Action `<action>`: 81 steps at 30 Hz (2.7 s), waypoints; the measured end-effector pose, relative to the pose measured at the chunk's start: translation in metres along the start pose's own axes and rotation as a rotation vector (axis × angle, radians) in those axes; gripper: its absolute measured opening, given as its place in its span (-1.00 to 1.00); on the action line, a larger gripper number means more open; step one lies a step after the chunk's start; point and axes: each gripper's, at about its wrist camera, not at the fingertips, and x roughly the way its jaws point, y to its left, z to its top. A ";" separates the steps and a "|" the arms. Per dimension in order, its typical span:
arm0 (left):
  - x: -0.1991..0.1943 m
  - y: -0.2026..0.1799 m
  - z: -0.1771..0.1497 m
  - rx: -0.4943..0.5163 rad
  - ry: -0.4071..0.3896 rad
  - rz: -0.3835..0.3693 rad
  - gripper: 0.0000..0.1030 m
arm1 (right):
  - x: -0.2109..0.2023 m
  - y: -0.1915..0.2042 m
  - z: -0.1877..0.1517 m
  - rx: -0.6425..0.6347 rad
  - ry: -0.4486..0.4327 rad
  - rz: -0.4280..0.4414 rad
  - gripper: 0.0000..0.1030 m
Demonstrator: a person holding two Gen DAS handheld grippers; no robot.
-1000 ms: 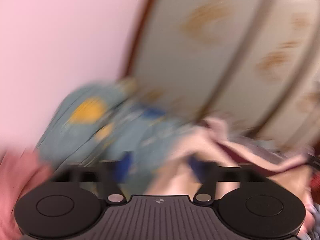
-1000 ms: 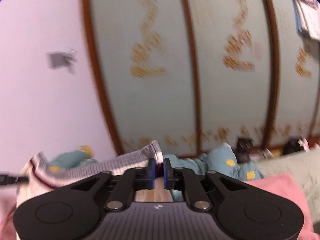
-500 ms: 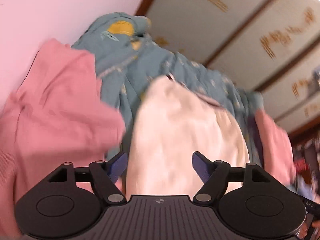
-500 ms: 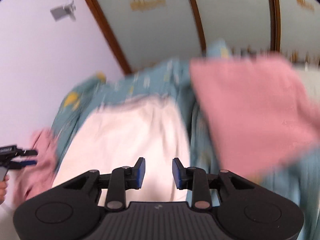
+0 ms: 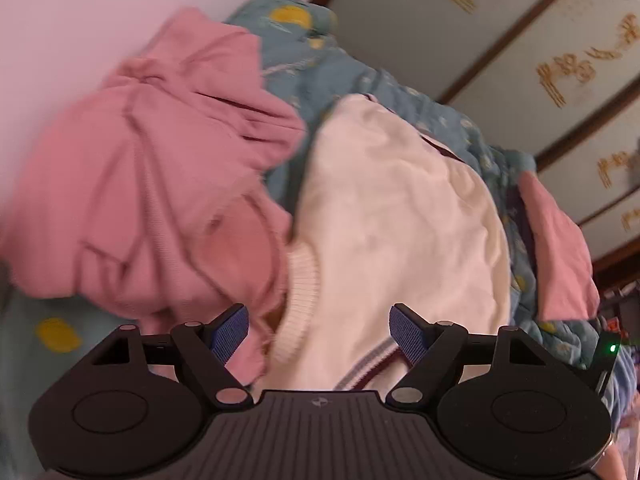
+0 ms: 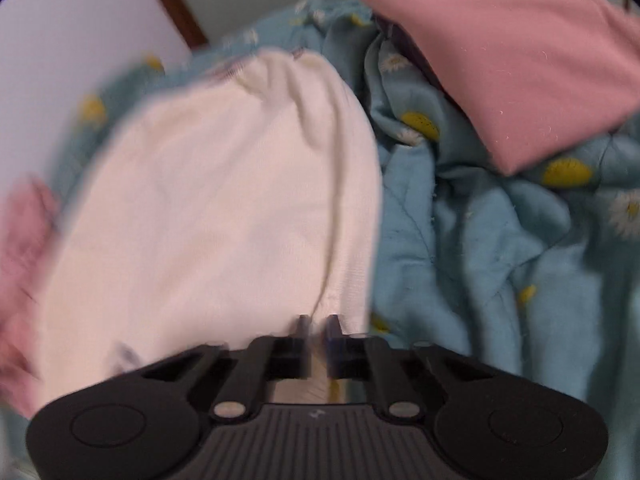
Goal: Fold clothes
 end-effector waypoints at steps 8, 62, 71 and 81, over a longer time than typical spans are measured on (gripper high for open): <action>0.030 -0.005 -0.002 0.057 0.063 0.012 0.50 | -0.044 -0.100 0.000 0.246 -0.080 0.034 -0.88; 0.028 -0.057 -0.090 0.034 0.177 -0.033 0.50 | -0.056 -0.033 -0.106 0.157 0.116 0.320 -0.62; 0.032 -0.047 -0.096 -0.015 0.153 -0.023 0.50 | -0.022 -0.022 -0.115 0.293 0.152 0.247 -0.58; 0.046 -0.036 -0.102 -0.032 0.128 -0.050 0.50 | -0.021 -0.037 -0.136 0.494 0.155 0.275 -0.59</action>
